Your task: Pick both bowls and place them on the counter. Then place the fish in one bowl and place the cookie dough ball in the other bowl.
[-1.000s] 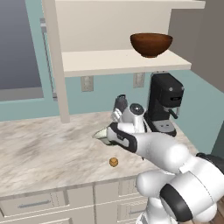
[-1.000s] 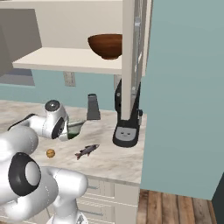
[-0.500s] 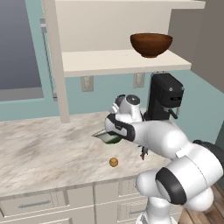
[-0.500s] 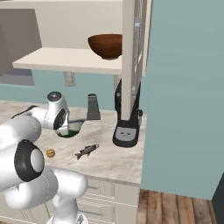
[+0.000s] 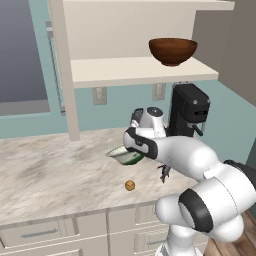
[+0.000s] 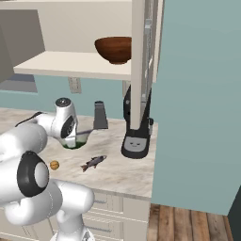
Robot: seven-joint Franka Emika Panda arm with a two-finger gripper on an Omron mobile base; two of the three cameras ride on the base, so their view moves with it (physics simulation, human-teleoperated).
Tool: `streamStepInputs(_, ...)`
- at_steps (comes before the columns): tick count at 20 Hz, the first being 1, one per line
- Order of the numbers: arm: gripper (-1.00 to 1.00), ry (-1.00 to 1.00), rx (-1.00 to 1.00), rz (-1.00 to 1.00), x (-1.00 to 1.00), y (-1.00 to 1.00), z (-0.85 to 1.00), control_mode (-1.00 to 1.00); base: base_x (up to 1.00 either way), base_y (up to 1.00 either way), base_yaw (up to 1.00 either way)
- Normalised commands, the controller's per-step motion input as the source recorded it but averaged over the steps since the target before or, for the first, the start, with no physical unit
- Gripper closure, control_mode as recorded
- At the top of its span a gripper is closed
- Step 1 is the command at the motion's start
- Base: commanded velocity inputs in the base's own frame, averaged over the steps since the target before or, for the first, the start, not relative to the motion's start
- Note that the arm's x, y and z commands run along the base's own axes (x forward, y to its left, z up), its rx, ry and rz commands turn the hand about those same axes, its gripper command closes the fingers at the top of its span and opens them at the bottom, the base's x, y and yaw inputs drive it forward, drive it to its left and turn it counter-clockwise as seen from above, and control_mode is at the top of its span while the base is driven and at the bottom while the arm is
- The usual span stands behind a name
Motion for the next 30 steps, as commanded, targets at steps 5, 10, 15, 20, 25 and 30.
streamStepInputs(5, 1.00, 0.02, 0.00, -0.02, -0.43, -0.12, -0.55, -1.00, 0.00, 0.00, 0.00)
streamStepInputs(10, 1.00, 0.09, 0.00, -0.07, -0.36, -0.05, -0.51, -1.00, 0.00, 0.00, 0.00)
streamStepInputs(15, -1.00, 0.04, 0.00, -0.02, -0.17, -0.08, -0.33, -1.00, 0.00, 0.00, 0.00)
streamStepInputs(20, -1.00, -0.01, 0.00, -0.02, -0.14, -0.11, -0.03, -1.00, 0.00, 0.00, 0.00)
streamStepInputs(25, -1.00, 0.00, 0.00, -0.03, -0.10, -0.13, -0.02, -1.00, 0.00, 0.00, 0.00)
streamStepInputs(30, -1.00, -0.05, 0.00, 0.00, -0.13, -0.07, 0.17, -1.00, 0.00, 0.00, 0.00)
